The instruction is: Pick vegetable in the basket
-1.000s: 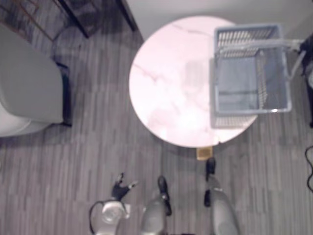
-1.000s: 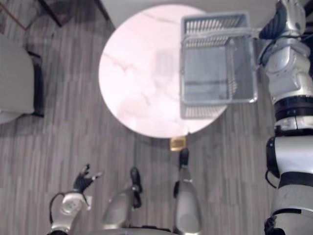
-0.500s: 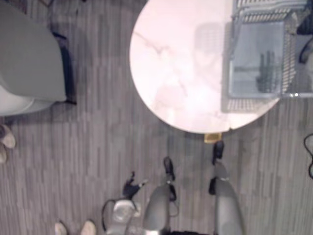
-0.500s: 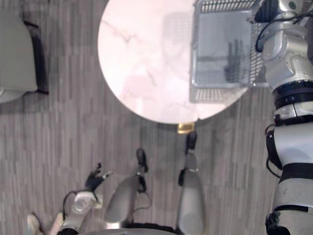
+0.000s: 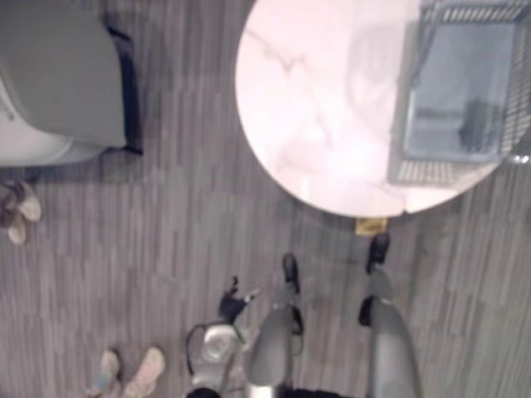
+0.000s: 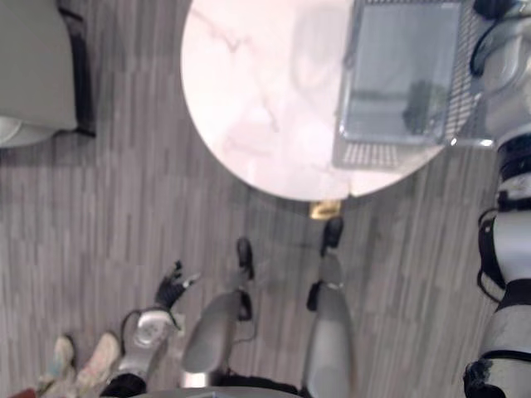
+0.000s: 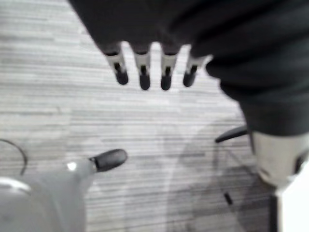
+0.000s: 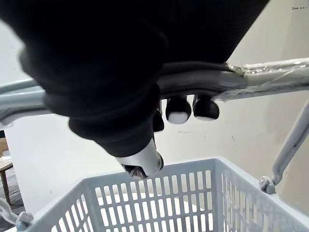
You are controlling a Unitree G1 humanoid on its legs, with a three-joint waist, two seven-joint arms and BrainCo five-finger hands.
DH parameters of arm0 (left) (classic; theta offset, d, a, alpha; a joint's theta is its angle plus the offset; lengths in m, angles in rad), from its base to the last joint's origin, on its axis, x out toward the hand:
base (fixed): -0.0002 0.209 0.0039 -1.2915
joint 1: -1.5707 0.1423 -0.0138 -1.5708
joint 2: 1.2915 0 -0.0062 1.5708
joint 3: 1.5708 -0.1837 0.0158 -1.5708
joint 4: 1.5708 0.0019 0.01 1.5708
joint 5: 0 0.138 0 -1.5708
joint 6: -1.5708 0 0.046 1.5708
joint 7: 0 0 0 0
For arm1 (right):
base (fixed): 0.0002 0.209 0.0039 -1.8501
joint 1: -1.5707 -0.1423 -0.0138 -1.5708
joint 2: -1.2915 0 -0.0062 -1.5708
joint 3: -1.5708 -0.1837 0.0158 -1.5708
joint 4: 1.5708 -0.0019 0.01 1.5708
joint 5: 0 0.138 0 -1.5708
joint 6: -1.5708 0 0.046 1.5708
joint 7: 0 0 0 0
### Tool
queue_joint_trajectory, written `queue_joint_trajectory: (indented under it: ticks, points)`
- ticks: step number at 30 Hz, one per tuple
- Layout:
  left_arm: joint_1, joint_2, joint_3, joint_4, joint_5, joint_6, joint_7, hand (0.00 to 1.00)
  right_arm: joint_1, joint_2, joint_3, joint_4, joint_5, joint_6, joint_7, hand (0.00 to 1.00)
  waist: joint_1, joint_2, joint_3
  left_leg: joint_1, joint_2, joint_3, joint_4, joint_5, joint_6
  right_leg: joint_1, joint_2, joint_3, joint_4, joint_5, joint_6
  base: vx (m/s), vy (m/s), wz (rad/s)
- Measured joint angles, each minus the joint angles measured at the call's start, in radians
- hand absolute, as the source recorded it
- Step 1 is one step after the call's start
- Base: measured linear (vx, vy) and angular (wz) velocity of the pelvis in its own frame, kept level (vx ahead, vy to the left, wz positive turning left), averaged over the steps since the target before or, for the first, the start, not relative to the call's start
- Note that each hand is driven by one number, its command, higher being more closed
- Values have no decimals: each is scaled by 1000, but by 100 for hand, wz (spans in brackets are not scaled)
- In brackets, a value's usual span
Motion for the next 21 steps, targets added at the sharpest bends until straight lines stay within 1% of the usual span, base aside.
queue_joint_trajectory:
  ticks: [1, 2, 3, 4, 5, 6, 7, 8, 9, 10, 11, 12, 13, 14, 15, 16, 17, 18, 19, 20, 21]
  points:
    - [7, -4, 3, -16, 0, 2, 0, 0, 95, 48, -32, -56, 2, 4, 16, 100, 1, -22, -3, 13, 18, -9, 75, -58, -7, 36, 17, 23, 0, -3, -1, 58, 12, -51]
    - [12, -6, 7, -24, 0, 3, 0, 0, 141, 81, -48, -86, 2, 4, 20, 100, 1, -38, -5, 17, 26, -22, 120, -87, -9, 51, 27, 41, 0, -4, -2, 75, 9, -89]
    - [21, -7, 12, -44, 0, 5, 0, 0, 230, 142, -69, -145, 8, 2, 25, 100, 2, -68, -8, 36, 45, -62, 198, -144, -14, 81, 46, 80, 1, -7, -6, 57, 23, -113]
    - [24, -9, 7, -51, 1, 8, -2, 0, 337, 203, -119, -200, 12, -7, 40, 100, 1, -89, -21, 64, 61, -83, 247, -201, -18, 104, 72, 117, 5, -13, -14, 40, 31, -116]
    - [24, -10, 4, -51, 1, 11, -4, 0, 399, 234, -155, -228, 24, -12, 45, 100, -2, -101, -33, 78, 66, -79, 259, -223, -18, 112, 81, 135, 5, -13, -14, 6, 68, -103]
    - [25, -9, -5, -51, 3, 16, -10, 0, 528, 294, -237, -272, 59, -18, 55, 100, -17, -123, -58, 110, 68, -76, 262, -258, -18, 126, 92, 163, 5, -22, -16, -2, 64, -77]
    - [25, -4, -8, -51, 6, 18, -16, 0, 659, 360, -328, -295, 95, -20, 64, 100, -46, -149, -79, 142, 61, -71, 257, -279, -18, 143, 92, 183, 5, -28, -8, -1, 90, -66]
    - [25, 3, -11, -50, 16, 20, -27, 0, 755, 408, -401, -321, 125, -15, 71, 100, -68, -167, -91, 167, 51, -57, 247, -283, -12, 155, 87, 199, 6, -30, -5, 2, 73, -45]
    - [25, 9, -12, -49, 22, 24, -33, 0, 819, 437, -446, -342, 137, -6, 76, 100, -80, -178, -100, 189, 43, -48, 237, -283, -11, 163, 82, 210, 7, -29, 1, 7, 92, -35]
    - [23, 23, -12, -48, 41, 32, -48, 0, 934, 487, -532, -387, 161, 6, 86, 100, -117, -187, -113, 222, 26, -37, 222, -287, -4, 173, 78, 228, 28, -35, 9, -9, 83, -44]
    - [23, 46, -12, -46, 64, 39, -59, 0, 1032, 535, -614, -415, 175, 17, 84, 100, -145, -194, -130, 246, 14, -13, 222, -294, 5, 173, 72, 242, 61, -47, 21, -10, 86, -47]
    - [22, 60, -12, -43, 69, 40, -64, 0, 1075, 554, -647, -426, 186, 22, 83, 100, -152, -195, -138, 261, 11, 9, 225, -300, 13, 172, 72, 253, 78, -56, 17, -14, 102, -68]
    - [26, 93, -1, -37, 91, 46, -70, 0, 1150, 597, -697, -429, 191, 40, 79, 100, -167, -205, -159, 295, 6, 64, 229, -305, 22, 166, 63, 217, 98, -102, -37, -4, 145, -119]
    - [28, 109, 16, -28, 99, 47, -74, 0, 1196, 637, -735, -427, 197, 56, 77, 100, -166, -202, -161, 337, 16, 134, 216, -302, 28, 160, 33, 49, 148, -182, -149, -2, 123, -143]
    - [38, 116, 31, -23, 100, 48, -77, 0, 1213, 653, -741, -422, 199, 57, 77, 100, -162, -194, -165, 360, 35, 171, 206, -298, 34, 147, 16, -32, 198, -198, -152, 33, 55, -174]
    - [64, 137, 52, -20, 100, 59, -80, 0, 1238, 690, -755, -416, 203, 58, 74, 100, -166, -198, -174, 411, 35, 243, 194, -299, 31, 118, -45, -184, 364, -227, -171, 108, -8, -177]
    - [91, 151, 63, -20, 101, 69, -84, 0, 1265, 716, -756, -400, 208, 57, 70, 100, -168, -221, -198, 454, 11, 316, 201, -305, 23, 129, -95, -324, 454, -287, -220, 173, -2, -182]
    - [104, 150, 72, -17, 101, 71, -85, 0, 1267, 722, -754, -383, 215, 55, 70, 100, -164, -222, -204, 467, 8, 346, 222, -311, 15, 135, -94, -351, 451, -299, -233, 155, 4, -183]
    - [127, 149, 85, -8, 109, 84, -88, 0, 1263, 735, -752, -344, 235, 54, 70, 100, -160, -198, -223, 465, 36, 403, 270, -309, 18, 148, -71, -417, 421, -341, -349, 142, -44, -189]
    - [135, 131, 84, -6, 122, 86, -88, 0, 1262, 742, -751, -307, 237, 53, 72, 100, -159, -180, -254, 471, 52, 464, 275, -282, 49, 181, -106, -579, 426, -422, -310, 105, -82, -188]
    - [144, 119, 79, -3, 123, 86, -88, 0, 1259, 743, -751, -298, 237, 53, 74, 100, -151, -169, -268, 482, 63, 480, 275, -280, 47, 187, -128, -625, 457, -429, -272, 169, -123, -213]
